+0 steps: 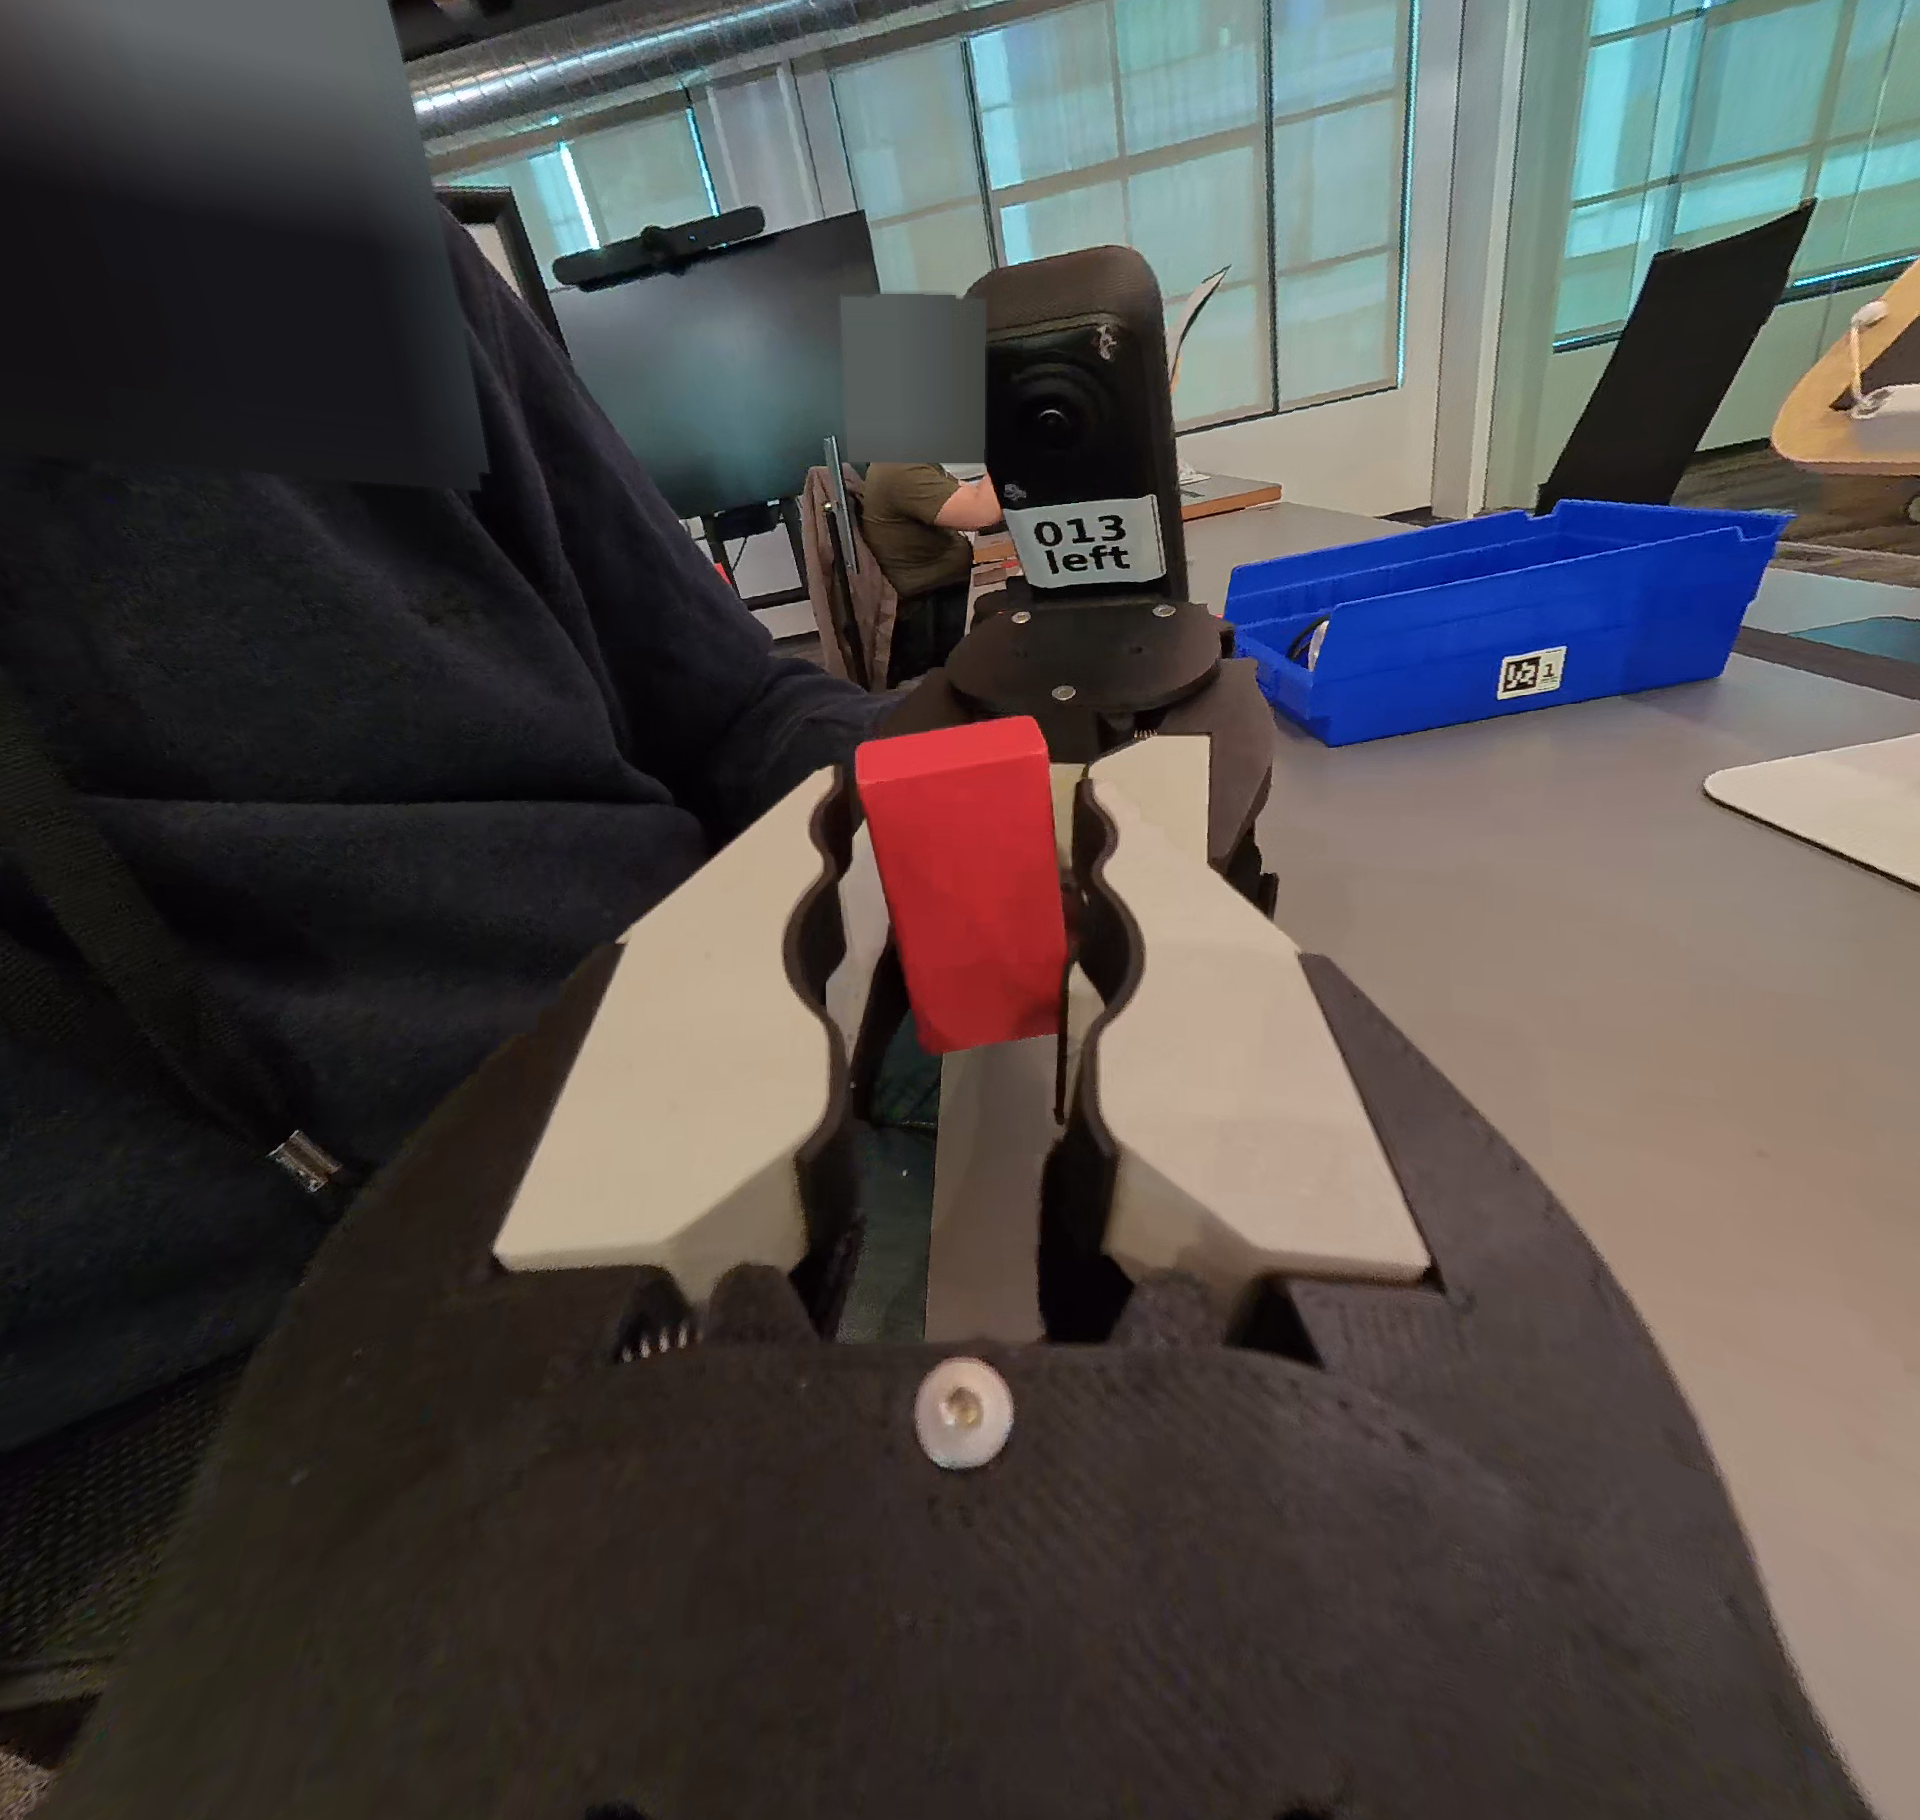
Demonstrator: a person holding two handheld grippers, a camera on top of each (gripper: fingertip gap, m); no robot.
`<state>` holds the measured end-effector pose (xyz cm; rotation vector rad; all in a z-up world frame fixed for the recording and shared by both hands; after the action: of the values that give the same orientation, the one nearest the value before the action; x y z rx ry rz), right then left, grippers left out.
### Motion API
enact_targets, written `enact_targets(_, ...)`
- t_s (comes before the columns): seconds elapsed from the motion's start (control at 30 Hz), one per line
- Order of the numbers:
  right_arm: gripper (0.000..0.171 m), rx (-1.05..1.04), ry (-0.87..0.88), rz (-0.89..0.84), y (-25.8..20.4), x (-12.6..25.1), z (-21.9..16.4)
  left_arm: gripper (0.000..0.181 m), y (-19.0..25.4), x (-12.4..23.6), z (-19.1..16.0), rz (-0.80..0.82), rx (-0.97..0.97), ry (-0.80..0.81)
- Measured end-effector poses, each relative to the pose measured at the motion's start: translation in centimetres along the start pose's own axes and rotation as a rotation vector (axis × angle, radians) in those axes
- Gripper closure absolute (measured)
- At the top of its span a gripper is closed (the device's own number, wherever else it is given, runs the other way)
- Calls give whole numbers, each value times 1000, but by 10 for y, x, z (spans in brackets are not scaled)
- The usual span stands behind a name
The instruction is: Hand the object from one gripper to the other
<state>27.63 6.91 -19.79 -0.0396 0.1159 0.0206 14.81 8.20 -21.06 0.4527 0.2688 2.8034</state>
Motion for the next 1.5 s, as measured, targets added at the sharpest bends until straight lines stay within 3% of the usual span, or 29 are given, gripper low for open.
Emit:
enact_targets(0.6, 108, 75, -21, -121, -3, 19, 5, 144, -7, 5, 1, 33, -3, -22)
enact_targets(0.9, 103, 158, -31, 125, -18, 9, 16, 144, 4, 4, -3, -533, 118, -146)
enact_targets(1.07, 97, 214, -78, 218, -15, -5, 22, 144, 1, 1, 5, -742, 147, -185)
enact_targets(1.2, 87, 260, -185, 87, -11, -10, 27, 144, -19, -3, 7, -621, 122, -235)
enact_targets(1.27, 84, 292, -298, -21, -9, -5, 30, 145, -33, -6, 7, -457, 95, -265)
enact_targets(1.37, 86, 434, -604, -180, -8, 8, 34, 145, -50, -7, 2, -207, 19, -411)
enact_targets(1.5, 90, 631, -968, -275, -10, 15, 39, 144, -59, -8, 2, -20, -68, -647)
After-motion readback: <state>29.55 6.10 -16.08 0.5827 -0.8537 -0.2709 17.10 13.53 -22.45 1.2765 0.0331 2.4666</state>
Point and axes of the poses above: each gripper's, where its closed fingertips meet, x back along the fingers, z out of its top, y = z × x across the jaws, the point moved 9 cm from there along x, back along the fingers, and after that the axes turned 9 degrees about x, right-handed, at the moved point
